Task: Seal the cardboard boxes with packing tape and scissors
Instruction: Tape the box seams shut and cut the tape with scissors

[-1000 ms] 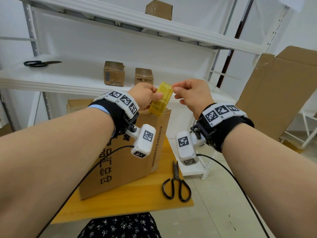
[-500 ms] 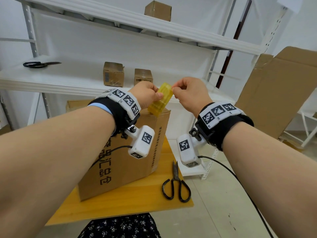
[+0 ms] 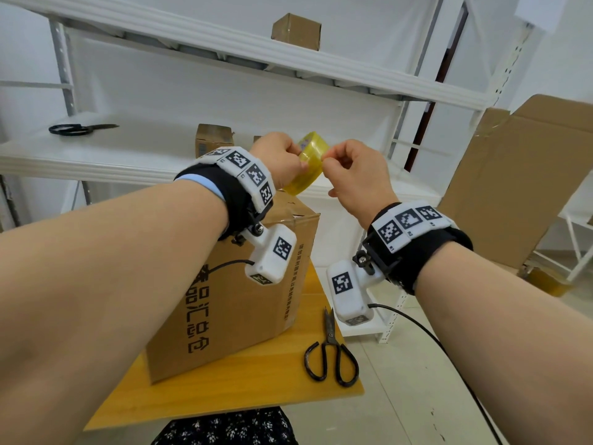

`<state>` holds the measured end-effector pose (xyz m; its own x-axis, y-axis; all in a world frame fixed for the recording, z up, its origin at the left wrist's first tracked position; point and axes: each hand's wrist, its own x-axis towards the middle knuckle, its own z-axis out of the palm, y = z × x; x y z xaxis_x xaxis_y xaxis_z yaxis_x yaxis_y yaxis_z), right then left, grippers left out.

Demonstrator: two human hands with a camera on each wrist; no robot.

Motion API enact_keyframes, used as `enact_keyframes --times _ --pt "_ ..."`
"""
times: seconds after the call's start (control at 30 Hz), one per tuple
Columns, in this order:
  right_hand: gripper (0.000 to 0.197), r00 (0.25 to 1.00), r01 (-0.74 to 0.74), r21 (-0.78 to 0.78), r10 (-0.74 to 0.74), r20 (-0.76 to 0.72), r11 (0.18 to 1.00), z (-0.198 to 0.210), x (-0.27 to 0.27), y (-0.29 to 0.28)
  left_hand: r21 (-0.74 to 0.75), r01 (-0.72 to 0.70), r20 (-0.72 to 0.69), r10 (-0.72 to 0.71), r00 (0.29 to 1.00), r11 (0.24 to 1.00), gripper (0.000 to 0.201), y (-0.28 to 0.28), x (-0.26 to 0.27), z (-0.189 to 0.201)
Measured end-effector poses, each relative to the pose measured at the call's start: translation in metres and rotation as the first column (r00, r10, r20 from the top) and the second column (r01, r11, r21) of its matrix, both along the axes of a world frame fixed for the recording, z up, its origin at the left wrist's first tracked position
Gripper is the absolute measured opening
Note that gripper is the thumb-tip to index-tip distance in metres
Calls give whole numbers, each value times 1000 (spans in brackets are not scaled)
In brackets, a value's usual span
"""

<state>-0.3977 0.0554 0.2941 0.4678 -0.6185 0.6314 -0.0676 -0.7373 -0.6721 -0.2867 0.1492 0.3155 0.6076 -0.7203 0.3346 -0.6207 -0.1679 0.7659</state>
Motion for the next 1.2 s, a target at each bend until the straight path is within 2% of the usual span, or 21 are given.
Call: enact_keyframes --times 0.17,0.27,0.37,0.47,0.63,0.87,1.03,1.2 --pt "11 991 -115 54 110 79 992 3 -3 5 -23 17 -224 -22 974 1000 31 1 0 6" --pt "12 981 -175 66 168 96 982 2 -4 7 -48 24 -347 -39 937 999 28 1 1 6" --pt "16 975 -207 104 195 110 973 3 -6 6 -68 26 -395 -51 917 997 25 2 4 4" --pt "19 971 -227 207 206 120 952 7 -8 2 -74 32 -384 -58 922 997 29 3 6 -2" --pt "7 966 -254 326 227 120 910 12 -8 -1 -81 37 -340 -62 938 996 41 4 5 -8" --pt "40 989 -150 302 145 41 941 4 -1 -5 -2 40 -102 -40 994 999 39 2 2 -9" --pt "13 992 -123 257 122 19 958 3 0 -7 19 32 -37 -31 999 999 32 2 1 -12" --pt "4 995 -95 244 94 18 965 0 -2 -7 37 38 -7 -38 999 999 29 4 -1 -14"
